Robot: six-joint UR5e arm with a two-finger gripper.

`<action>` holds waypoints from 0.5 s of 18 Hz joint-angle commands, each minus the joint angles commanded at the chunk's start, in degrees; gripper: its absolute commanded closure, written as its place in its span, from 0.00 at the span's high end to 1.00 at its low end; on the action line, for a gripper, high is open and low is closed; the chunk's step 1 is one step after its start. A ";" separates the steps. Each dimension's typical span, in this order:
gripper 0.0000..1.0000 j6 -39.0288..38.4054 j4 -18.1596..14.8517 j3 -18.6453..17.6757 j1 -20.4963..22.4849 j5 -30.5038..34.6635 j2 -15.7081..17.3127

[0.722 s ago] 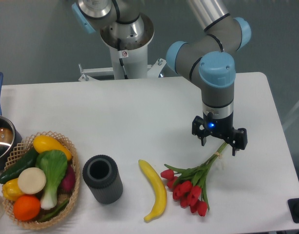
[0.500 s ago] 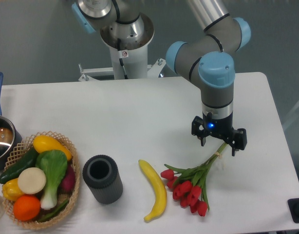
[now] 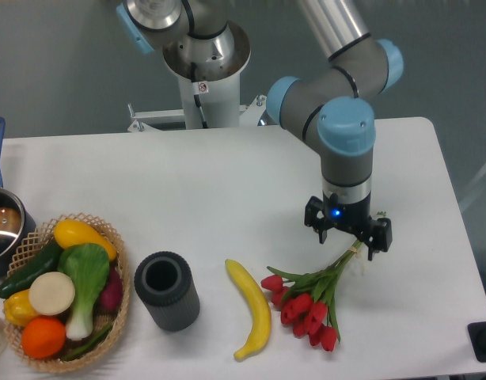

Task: Pick up the flowers from the table
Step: 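Lower the open gripper down onto the green tulip stems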

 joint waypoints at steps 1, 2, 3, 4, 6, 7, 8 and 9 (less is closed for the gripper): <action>1.00 0.00 0.00 -0.09 -0.44 0.00 -0.53; 1.00 0.09 0.09 -0.09 -0.71 -0.09 -1.32; 1.00 0.44 0.18 -0.09 -0.80 0.00 -2.11; 1.00 1.40 0.18 0.09 -0.80 0.00 -2.81; 1.00 3.86 0.18 -0.09 -0.80 0.00 -3.87; 1.00 4.39 0.18 0.00 -0.80 0.00 -4.57; 1.00 4.57 0.18 0.61 -0.80 0.00 -5.27; 1.00 4.75 0.18 1.40 -0.80 0.00 -6.15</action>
